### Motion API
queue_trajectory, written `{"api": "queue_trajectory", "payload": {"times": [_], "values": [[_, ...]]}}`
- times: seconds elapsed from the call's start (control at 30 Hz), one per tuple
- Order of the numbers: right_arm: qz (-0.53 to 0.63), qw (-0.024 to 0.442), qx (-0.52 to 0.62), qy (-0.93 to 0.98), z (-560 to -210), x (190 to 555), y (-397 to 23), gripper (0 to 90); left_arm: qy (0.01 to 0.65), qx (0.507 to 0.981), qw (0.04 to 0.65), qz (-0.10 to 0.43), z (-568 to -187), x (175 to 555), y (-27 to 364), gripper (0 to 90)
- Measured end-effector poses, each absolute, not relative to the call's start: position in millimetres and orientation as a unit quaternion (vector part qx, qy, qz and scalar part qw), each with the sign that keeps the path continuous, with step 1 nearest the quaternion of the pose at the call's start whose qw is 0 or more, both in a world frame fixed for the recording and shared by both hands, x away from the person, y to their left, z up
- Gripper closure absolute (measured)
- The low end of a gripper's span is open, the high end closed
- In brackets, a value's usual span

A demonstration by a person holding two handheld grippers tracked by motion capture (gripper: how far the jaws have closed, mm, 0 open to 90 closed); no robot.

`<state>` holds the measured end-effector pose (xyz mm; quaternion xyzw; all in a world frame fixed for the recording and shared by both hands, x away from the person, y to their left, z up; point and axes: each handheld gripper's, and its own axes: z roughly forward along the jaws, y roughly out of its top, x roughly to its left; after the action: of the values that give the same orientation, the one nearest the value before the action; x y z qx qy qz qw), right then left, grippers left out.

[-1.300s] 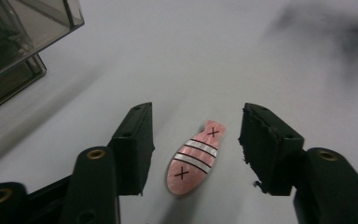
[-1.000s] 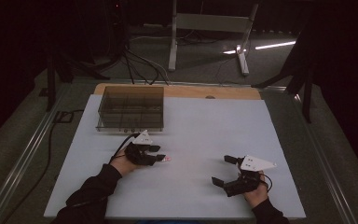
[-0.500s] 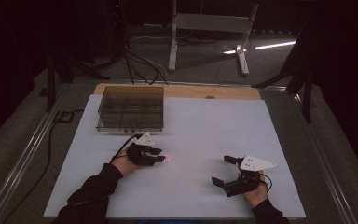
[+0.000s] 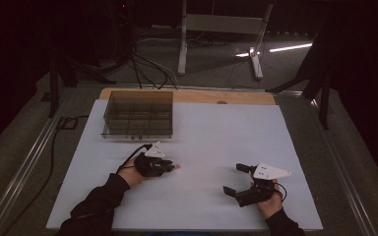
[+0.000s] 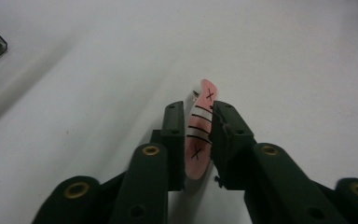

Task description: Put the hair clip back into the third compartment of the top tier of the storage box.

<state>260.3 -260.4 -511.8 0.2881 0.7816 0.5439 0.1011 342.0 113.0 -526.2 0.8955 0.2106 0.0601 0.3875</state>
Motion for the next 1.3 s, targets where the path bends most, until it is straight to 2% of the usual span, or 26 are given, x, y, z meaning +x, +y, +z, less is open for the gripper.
{"api": "queue_trajectory", "payload": {"times": [0.2, 0.4, 1.3], "values": [[0.544, 0.102, 0.287, 0.782, -512, 260, -260, 0.0, 0.197, 0.903, 0.376, 0.063, -527, 338, 107, 80.8], [0.544, 0.102, 0.286, 0.782, -512, 260, -261, 0.0, 0.203, 0.9, 0.38, 0.062, -529, 338, 105, 86.6], [0.544, 0.103, 0.286, 0.782, -512, 260, -260, 0.0, 0.191, 0.9, 0.389, 0.045, -516, 330, 108, 87.8]]}}
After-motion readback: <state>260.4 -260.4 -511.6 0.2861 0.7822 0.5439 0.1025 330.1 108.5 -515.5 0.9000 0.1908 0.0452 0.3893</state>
